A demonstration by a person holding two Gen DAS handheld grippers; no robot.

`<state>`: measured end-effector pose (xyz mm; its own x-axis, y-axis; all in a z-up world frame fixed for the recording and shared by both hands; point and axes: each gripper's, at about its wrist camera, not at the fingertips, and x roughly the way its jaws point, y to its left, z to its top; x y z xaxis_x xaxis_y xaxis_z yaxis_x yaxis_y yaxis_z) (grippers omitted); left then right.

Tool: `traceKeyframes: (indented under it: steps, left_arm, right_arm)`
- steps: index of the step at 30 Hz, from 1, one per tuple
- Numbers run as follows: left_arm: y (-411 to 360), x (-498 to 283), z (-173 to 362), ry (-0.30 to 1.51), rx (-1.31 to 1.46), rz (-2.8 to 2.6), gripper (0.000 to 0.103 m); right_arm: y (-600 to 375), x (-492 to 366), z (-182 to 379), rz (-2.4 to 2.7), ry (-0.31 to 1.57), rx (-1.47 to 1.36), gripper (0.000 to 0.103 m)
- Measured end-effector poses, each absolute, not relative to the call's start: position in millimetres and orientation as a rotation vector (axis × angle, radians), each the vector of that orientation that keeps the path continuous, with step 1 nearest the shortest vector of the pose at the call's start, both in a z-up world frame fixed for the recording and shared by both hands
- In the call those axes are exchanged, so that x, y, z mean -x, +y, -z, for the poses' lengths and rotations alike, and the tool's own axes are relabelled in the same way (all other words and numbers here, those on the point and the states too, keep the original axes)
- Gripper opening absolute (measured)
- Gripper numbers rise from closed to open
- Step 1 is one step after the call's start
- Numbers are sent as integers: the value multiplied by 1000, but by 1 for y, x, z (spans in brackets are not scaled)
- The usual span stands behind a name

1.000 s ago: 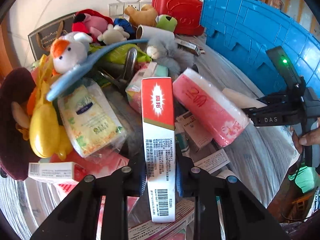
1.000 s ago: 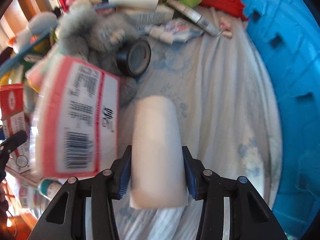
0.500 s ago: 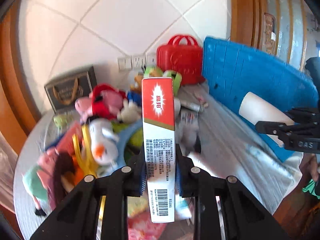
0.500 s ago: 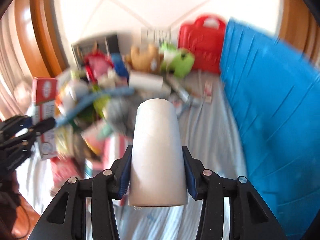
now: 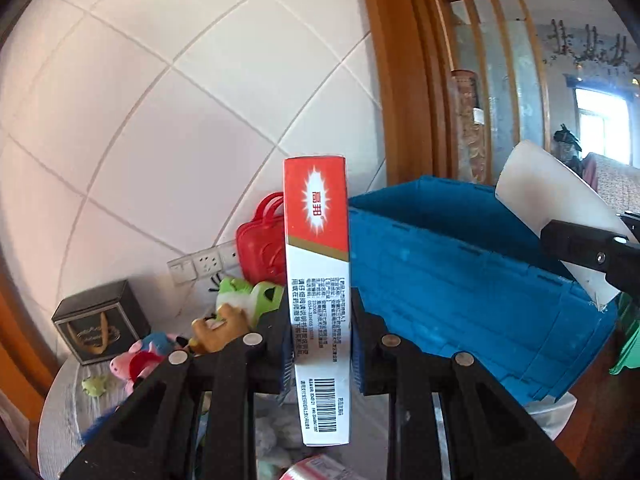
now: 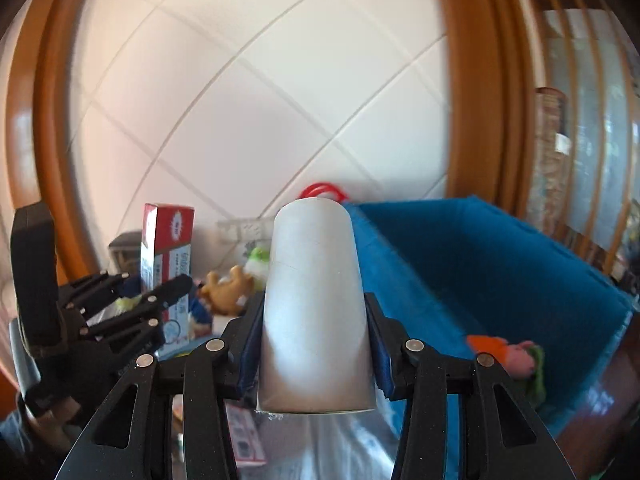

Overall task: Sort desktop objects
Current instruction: 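Lift paper roll and red-white box and carry them over the blue crate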

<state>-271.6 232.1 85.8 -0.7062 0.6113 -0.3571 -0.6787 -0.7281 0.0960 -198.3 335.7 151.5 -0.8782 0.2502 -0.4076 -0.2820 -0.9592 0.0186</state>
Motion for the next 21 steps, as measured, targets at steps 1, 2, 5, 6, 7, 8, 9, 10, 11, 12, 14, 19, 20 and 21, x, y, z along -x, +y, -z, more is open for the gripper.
traceKeyframes:
  steps: [1,2,5,6,7,8,9,10,11,12,14,19,20,21]
  left_arm:
    - [246,264,-91,294,374,-2356,23]
    - [262,255,-96,304,351,-2338,23]
    - [307,235,-110,314,311,-2295,23]
    - [320,231,-113,311,311,-2281,23]
    - [334,226,-116,307,310,-2270,23]
    - [349,222,-118,307,307,-2262,23]
    - [364,218,-121,307,306,-2255,23]
    - [377,214,-122,308,306,-2249,23]
    - [391,211,-123,314,310,-2244,23]
    - [405,209,-124,325,313,-2239,23]
    - [432,204,-126,348,311,-2240,23]
    - [483,196,-132,380,314,-2250,23]
    - [491,195,-133,388,317,-2253,23]
    - [498,193,-133,395,320,-2255,23]
  right_arm:
    - [344,190,-157,-2779,122,563,45]
    - [353,181,-162,-2755,127,535,45]
    - [384,160,-174,-2684,131,490,45]
    - [396,155,-176,-2662,136,488,45]
    - [409,150,-179,-2642,146,490,45]
    - [423,145,-181,-2627,154,488,45]
    - [432,144,-182,-2617,155,487,45]
    - [444,142,-182,-2602,155,487,45]
    - [455,140,-182,-2592,156,488,45]
    - [469,136,-184,-2586,163,489,45]
    - [493,133,-186,-2575,176,491,45]
    - [553,127,-188,-2558,216,495,45]
    - [564,129,-189,-2556,220,497,45]
    - [569,125,-188,-2556,226,503,45]
